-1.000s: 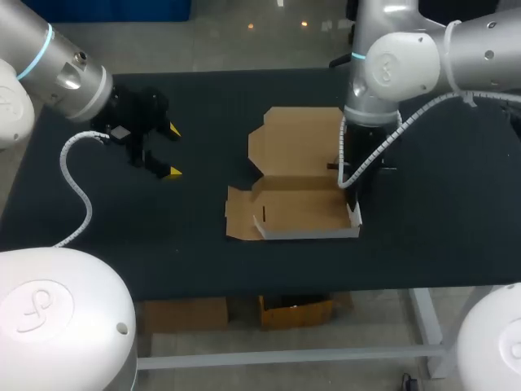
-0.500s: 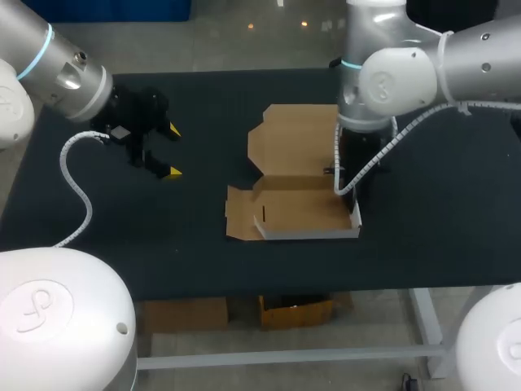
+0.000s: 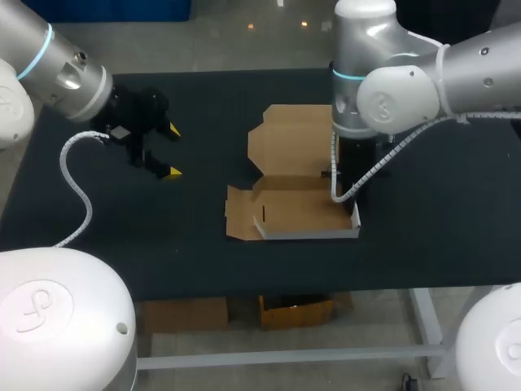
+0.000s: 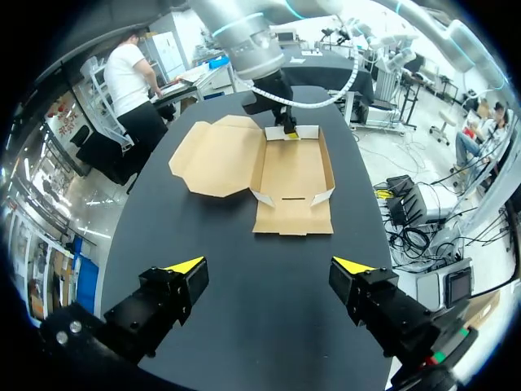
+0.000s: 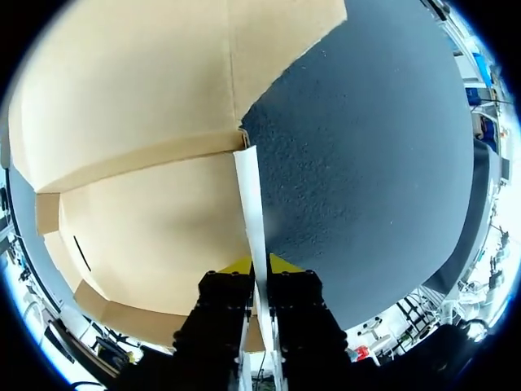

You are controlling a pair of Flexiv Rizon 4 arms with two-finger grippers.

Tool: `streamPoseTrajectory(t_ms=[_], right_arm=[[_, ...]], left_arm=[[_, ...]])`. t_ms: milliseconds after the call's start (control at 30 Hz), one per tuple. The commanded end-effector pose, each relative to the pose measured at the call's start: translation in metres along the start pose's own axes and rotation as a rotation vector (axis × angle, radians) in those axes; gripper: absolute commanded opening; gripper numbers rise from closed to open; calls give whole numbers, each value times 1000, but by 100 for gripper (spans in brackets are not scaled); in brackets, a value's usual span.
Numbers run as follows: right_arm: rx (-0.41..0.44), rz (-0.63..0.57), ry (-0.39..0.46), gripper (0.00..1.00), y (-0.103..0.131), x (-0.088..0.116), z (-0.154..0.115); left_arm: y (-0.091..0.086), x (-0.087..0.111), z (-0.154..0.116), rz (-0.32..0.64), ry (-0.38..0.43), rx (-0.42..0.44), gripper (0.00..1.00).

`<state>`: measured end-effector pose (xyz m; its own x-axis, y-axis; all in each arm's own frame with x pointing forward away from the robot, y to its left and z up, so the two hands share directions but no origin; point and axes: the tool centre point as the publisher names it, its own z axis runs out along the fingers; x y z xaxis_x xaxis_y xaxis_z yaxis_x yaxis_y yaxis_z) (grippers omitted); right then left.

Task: Assemble the packaging by folding the flat box into shape, placing the metal phone stand inside, and closing the box properly

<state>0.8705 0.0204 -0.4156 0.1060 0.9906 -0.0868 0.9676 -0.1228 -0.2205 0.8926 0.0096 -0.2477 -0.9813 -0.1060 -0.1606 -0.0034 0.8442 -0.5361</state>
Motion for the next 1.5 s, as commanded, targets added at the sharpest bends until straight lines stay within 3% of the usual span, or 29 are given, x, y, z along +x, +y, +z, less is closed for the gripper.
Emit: streamPoseTrajectory(t_ms=[33, 667, 1500], right_arm=[[-34, 12, -4, 11, -4, -2, 3], [-176, 3, 18, 0, 2, -4, 5], [-195, -48, 35, 0, 7, 0, 2]], left_arm=[[-1, -1, 0, -1, 2, -6, 100], [-1, -1, 0, -1, 2, -6, 100], [-1, -1, 0, -1, 2, -6, 100]])
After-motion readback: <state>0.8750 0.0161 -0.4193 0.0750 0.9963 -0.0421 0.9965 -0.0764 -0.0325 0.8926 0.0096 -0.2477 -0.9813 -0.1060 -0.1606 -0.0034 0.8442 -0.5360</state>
